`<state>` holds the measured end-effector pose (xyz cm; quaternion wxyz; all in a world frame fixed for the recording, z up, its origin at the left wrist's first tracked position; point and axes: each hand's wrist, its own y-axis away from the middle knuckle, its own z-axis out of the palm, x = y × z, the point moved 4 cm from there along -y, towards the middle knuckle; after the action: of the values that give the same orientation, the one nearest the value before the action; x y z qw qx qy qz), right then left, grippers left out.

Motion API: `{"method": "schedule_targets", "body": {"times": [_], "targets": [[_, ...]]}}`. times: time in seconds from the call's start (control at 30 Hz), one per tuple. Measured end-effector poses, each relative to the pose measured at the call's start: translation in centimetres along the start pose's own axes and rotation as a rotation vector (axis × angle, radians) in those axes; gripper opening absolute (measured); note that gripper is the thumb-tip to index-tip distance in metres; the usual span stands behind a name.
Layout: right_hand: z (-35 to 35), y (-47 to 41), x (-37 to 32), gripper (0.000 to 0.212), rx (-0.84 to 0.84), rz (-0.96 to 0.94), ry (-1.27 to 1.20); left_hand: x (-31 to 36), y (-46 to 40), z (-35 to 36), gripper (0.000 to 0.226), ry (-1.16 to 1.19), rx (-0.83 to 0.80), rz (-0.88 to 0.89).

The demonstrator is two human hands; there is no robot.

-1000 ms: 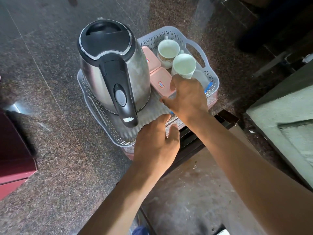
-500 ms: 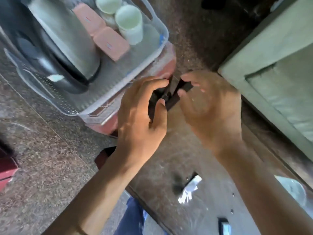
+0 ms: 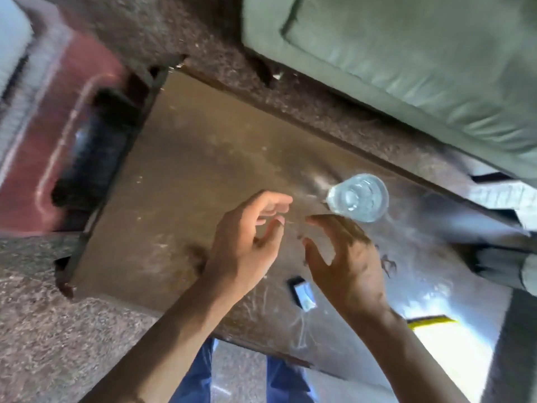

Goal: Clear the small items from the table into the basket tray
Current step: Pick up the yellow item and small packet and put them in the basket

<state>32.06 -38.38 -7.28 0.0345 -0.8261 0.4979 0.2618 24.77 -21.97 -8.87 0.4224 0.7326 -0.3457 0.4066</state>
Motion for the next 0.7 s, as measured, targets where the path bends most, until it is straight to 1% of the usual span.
{"method": "schedule_targets", "body": {"times": [0.07,0.17,0.33,0.5,0.6,0.7], "targets": [[-0.4,1.7,2.8,0.033,0.020,0.074,0.014,0.2,0.2,3.0,0.032,-0.009,-0.077,0.001],[-0.7,3.8,7.1,0.035,0.007,0.179,0.047,0.3,0.4,6.6,0.032,-0.017,-0.146,-0.004],[-0.4,7.4,13.5,0.050,-0.194,0.361,0.123,1.0,0.9,11.0,0.032,0.008,-0.245,-0.007],[-1.7,11.0,18.8,0.057,-0.160,0.498,0.226,1.2,1.9,15.3,0.035,0.007,-0.303,-0.027],[-2.4,13.1,21.8,0.055,-0.202,0.532,0.277,1.2,2.4,17.4,0.032,0.000,-0.334,-0.023],[-2.4,14.5,23.9,0.060,-0.260,0.495,0.328,1.2,2.9,18.9,0.033,-0.018,-0.360,-0.014]]}}
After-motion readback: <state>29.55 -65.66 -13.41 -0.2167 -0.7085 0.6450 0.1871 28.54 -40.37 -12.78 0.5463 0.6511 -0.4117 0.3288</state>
